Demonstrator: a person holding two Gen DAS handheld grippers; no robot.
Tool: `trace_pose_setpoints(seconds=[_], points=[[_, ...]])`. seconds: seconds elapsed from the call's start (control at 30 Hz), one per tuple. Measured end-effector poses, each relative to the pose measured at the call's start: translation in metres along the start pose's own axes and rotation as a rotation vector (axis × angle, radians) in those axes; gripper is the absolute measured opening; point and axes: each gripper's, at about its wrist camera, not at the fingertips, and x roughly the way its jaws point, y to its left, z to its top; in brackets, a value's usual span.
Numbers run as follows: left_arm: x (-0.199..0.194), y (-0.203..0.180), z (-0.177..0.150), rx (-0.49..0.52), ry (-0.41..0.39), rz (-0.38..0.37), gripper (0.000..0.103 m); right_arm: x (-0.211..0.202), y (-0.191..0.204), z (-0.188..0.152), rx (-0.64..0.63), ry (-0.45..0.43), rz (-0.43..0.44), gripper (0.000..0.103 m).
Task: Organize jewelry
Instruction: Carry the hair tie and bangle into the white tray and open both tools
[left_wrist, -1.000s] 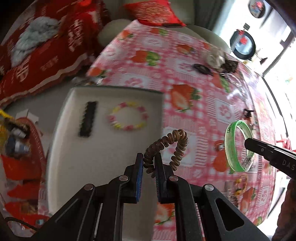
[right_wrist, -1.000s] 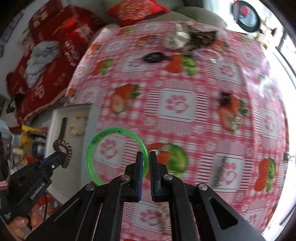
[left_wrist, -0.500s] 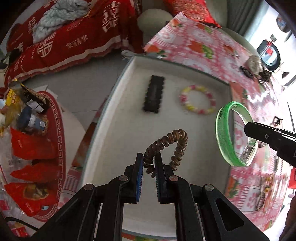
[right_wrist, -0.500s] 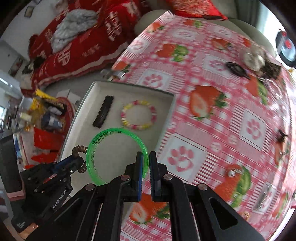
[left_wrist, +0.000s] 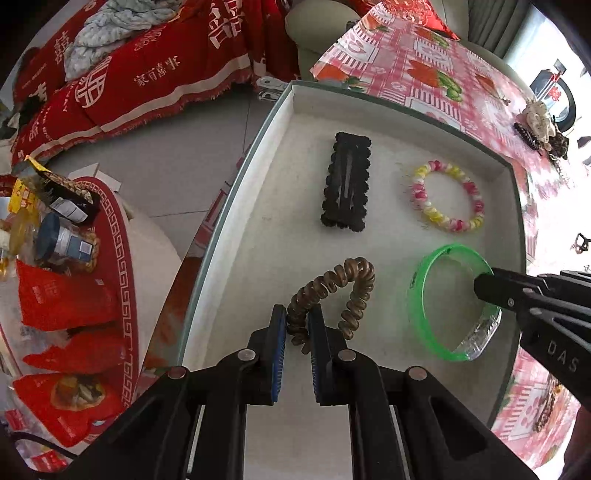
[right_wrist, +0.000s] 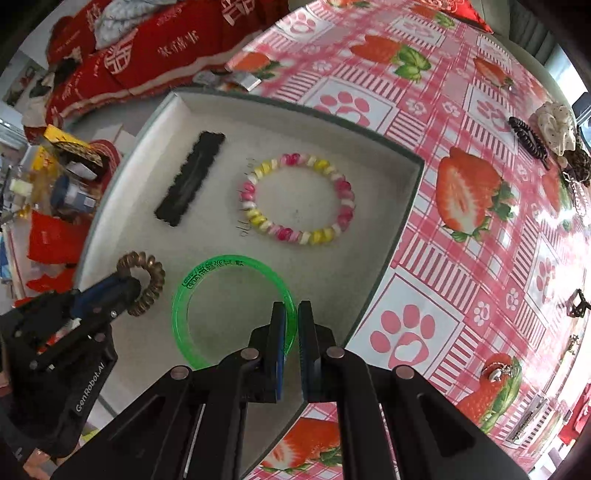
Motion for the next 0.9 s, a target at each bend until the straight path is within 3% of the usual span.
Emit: trace_pose_setpoints(seconds=[0.6,0.9], points=[[0.008,0.0,0.032,-0.014,-0.023,0.004,0.019,0.011,-0.006,0.031,0.022,-0.018,-0.051,0.008],[0.004,-0.002,0.026,-0.006,-0.02,0.017,0.019,0.003,-0.004,0.026,0.007,-0.042,-0.007,0.034]])
